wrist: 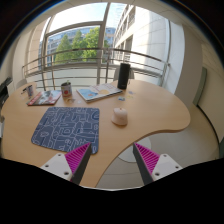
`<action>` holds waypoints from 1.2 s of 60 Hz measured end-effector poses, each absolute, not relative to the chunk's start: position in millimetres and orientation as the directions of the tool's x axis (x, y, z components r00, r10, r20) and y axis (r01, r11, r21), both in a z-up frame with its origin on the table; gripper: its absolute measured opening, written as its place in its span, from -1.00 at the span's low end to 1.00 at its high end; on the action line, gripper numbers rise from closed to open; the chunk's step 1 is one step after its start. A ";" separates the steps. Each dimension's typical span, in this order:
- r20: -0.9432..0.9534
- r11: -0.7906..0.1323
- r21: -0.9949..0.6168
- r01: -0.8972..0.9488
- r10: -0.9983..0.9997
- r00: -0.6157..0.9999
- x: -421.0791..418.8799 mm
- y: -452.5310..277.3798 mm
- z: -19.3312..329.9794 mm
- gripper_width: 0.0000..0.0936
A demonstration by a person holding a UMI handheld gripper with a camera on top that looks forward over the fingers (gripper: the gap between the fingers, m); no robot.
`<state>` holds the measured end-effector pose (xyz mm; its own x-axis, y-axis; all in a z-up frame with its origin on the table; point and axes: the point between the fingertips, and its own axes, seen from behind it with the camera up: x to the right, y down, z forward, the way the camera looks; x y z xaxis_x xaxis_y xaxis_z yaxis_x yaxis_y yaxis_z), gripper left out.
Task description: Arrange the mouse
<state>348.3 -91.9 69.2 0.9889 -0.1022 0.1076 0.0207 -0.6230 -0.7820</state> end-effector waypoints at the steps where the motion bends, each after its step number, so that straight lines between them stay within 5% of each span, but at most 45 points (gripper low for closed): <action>1: 0.103 -0.622 -0.783 0.015 -0.105 0.989 354.8 -81.4 65.7 0.82; 22: 0.070 -0.622 -0.783 0.003 -0.084 0.994 410.2 98.3 4.9 0.78; 32: 0.028 -0.634 -0.773 -0.031 -0.083 0.996 417.9 134.6 -14.3 0.21; 47: 0.048 -0.613 -0.790 -0.014 -0.085 0.995 418.1 128.1 -5.0 -0.09; 53: 0.075 -0.574 -0.819 -0.007 -0.119 0.990 425.8 123.4 30.3 -0.09; 66: 0.027 -0.322 -0.946 -0.022 -0.146 0.989 380.0 118.2 211.4 -0.09; 72: -0.002 -0.269 -0.963 -0.022 -0.074 0.997 318.1 114.2 238.9 -0.10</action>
<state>318.1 114.2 238.9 0.9973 -0.0738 -0.0023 -0.0221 -0.2690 -0.9629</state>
